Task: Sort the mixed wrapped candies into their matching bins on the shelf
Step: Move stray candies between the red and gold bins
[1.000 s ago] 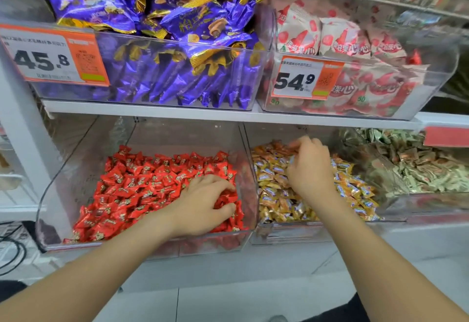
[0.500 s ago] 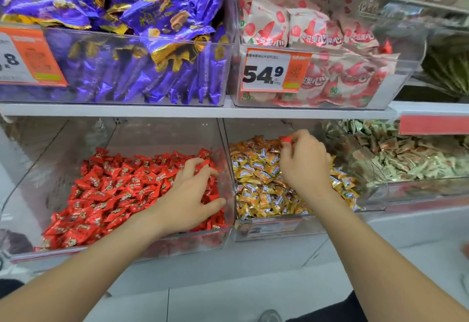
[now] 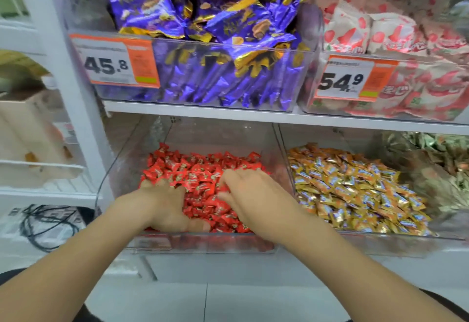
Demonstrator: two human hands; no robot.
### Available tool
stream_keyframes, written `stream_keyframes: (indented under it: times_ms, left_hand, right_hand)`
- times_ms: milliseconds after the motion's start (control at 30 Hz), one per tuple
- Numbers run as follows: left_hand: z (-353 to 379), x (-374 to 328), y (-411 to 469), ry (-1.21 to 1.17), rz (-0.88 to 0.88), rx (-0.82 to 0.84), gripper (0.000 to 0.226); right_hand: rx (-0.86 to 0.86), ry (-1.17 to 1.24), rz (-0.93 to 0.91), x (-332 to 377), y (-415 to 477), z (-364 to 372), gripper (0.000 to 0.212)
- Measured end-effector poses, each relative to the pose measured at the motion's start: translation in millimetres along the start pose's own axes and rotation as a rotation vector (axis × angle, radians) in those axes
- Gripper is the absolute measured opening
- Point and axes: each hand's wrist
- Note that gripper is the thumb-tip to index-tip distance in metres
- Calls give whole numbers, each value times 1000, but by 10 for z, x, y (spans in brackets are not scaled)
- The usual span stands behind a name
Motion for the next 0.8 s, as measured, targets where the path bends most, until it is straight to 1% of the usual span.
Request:
stream_keyframes:
  times_ms: [33, 100, 200, 267, 333, 367, 400, 467, 533, 600, 633, 700, 733, 767, 800]
  left_hand:
    - [10, 62, -11, 2, 24, 25, 124]
    - [5, 170, 23, -46, 74, 38, 122]
    - [-18, 245, 173, -165, 151, 107, 133]
    - [34, 238, 305, -152, 138, 115, 141]
    - [105, 213, 420, -59, 83, 56, 148]
    - [127, 197, 444, -41, 81, 31, 146]
    - [143, 197, 469, -66, 105, 7, 140]
    - [143, 238, 522, -183, 198, -93, 112]
    - [138, 301, 576, -288, 249, -184, 89]
    - [133, 340, 628, -425, 244, -272, 76]
    - [112, 344, 632, -532, 231, -308, 70]
    - [42, 344, 608, -785, 200, -365, 52]
    - [6, 353, 603, -900, 202, -399, 41]
    - [-28, 367, 606, -980, 217, -435, 34]
    - [-62, 378, 605, -1013, 226, -452, 32]
  right_hand:
    - [81, 32, -46, -4, 53, 51, 27]
    - [241, 61, -101, -16, 145, 126, 43]
    - [403, 86, -118, 27, 331, 274, 60]
    - [495, 45, -88, 66, 456, 376, 77]
    - [590, -19, -11, 58, 568, 445, 95]
    - [611, -48, 26, 27, 618, 487, 102]
    - [597, -75, 51, -5, 658, 505, 106]
    - [508, -85, 112, -68, 721, 538, 101]
    - [460, -70, 147, -83, 765, 519, 84]
    - [411, -39, 187, -125, 794, 497, 61]
    - [372, 2, 224, -173, 810, 481, 48]
    - [259, 138, 315, -292, 822, 403, 35]
    - [213, 211, 364, -345, 820, 339, 40]
    - [191, 275, 417, -395, 819, 288, 57]
    - [166, 347, 464, -445, 818, 248, 70]
Point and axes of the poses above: each hand's wrist, its own y-axis towards the middle knuckle, its own z-axis out of the palm, x = y × z, and after that the axes turned 7 degrees about -y, right-handed
